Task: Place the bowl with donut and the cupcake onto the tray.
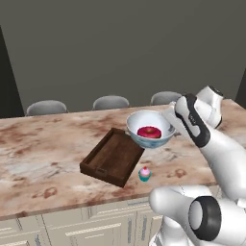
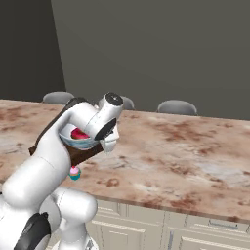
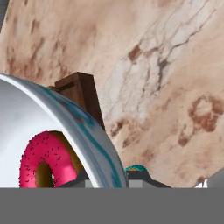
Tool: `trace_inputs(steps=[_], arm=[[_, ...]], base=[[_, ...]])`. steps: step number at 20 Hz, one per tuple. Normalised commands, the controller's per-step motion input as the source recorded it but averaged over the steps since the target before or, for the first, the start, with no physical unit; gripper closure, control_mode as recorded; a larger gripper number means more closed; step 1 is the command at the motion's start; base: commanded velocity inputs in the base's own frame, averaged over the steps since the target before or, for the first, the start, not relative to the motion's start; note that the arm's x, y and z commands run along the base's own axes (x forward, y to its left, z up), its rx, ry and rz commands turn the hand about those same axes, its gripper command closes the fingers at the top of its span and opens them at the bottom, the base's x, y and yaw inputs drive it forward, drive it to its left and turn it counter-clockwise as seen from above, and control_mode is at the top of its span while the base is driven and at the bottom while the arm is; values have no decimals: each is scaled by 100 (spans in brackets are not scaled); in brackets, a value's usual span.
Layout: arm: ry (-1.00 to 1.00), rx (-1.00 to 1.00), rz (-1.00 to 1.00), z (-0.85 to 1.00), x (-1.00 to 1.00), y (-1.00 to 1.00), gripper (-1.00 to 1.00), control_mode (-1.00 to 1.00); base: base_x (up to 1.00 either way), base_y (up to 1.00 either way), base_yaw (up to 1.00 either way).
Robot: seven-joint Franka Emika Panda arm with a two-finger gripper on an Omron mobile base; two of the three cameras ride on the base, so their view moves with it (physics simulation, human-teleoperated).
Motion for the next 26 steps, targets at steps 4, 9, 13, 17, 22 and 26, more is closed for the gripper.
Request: trace_inputs(steps=[4, 9, 13, 17, 22, 26], arm=[[0, 0, 0, 0, 39, 63, 100, -100], [0, 0, -2, -3, 42, 41, 100, -100], [0, 0, -2, -21, 25, 6, 100, -100], [0, 0, -2, -22, 15, 2, 100, -100], [0, 0, -1, -15, 18, 15, 100, -100], [0, 0, -1, -15, 18, 21, 100, -100]], base=[[0, 0, 0], [0, 0, 0], [0, 0, 0], [0, 0, 0], [0, 0, 0], [0, 0, 0]])
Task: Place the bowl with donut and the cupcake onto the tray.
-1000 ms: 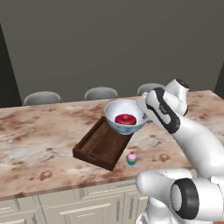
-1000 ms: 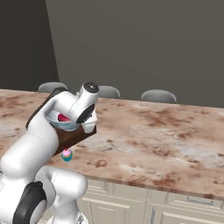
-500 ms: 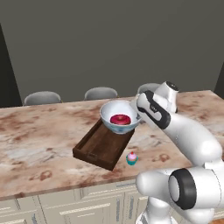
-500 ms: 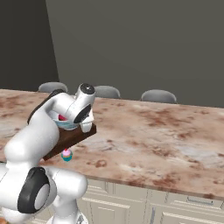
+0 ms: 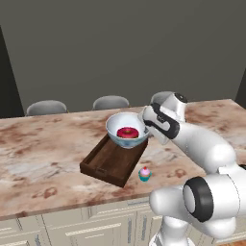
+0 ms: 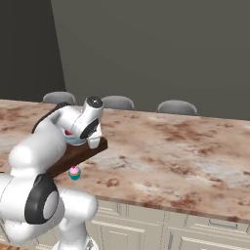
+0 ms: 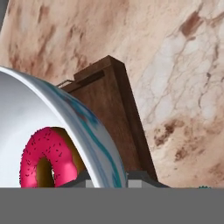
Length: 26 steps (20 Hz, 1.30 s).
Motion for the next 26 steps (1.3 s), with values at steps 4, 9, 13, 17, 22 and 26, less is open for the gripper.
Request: trace_inputs(steps=[4, 9, 13, 17, 22, 26], arm=[[-1, 0, -1, -21, 13, 6, 100, -100], [-2, 0, -1, -21, 17, 2, 100, -100], [-1, 0, -1, -16, 20, 6, 100, -100], [0, 0, 0, -14, 19, 10, 100, -100], [0, 0, -1, -13, 20, 9, 100, -100], [0, 0, -1, -15, 18, 4, 100, -100]], base=[[0, 0, 0], [0, 0, 0], [0, 0, 0], [0, 0, 0], [0, 0, 0], [0, 0, 0]])
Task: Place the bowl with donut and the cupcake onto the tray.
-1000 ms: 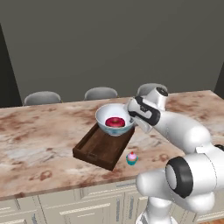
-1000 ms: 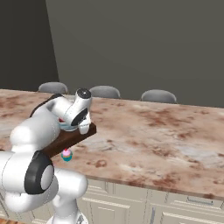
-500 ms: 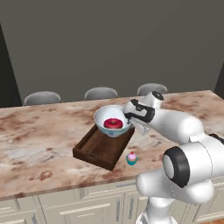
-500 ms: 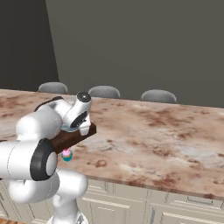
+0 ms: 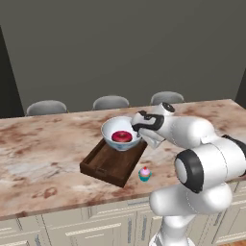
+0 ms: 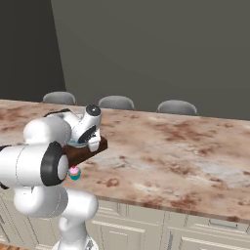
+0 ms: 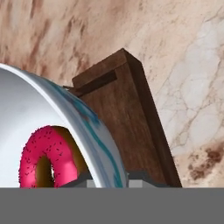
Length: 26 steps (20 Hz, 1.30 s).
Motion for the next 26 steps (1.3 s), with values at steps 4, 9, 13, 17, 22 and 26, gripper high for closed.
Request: trace_inputs(steps=[4, 9, 13, 17, 22, 26], arm=[[0, 0, -1, -16, 16, 0, 100, -100], [0, 0, -1, -13, 14, 1, 100, -100], [0, -1, -2, -4, 6, 3, -100, -100], [2, -1, -4, 1, 0, 0, -100, -100], [0, 0, -1, 20, -4, 0, -100, -100], [-2, 0, 0, 39, -7, 0, -100, -100]], base=[[0, 0, 0], [0, 0, 0], [0, 0, 0], [0, 0, 0], [0, 0, 0], [0, 0, 0]])
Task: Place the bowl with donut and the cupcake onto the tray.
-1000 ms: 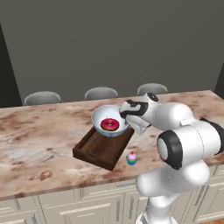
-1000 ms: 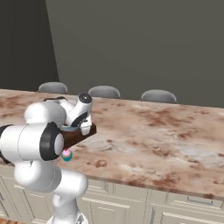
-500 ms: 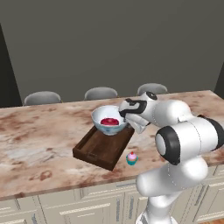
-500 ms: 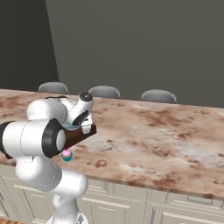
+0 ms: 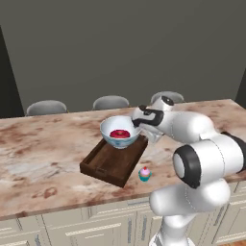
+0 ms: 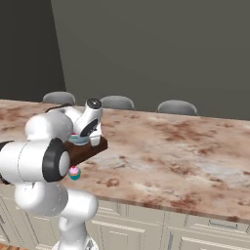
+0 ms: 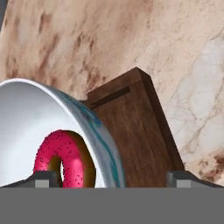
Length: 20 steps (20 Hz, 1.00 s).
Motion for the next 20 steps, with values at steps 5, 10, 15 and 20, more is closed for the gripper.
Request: trace_inputs(steps=[5, 10, 15, 20], arm=[[-6, 1, 0, 41, -23, -7, -100, -100], [-5, 3, 6, 36, -33, -11, -100, -100], [-6, 3, 11, 34, -42, -19, -100, -100], [-3, 2, 13, 33, -40, -15, -100, -100]], base=[[0, 0, 0], [0, 0, 0], [0, 0, 0], [0, 0, 0]])
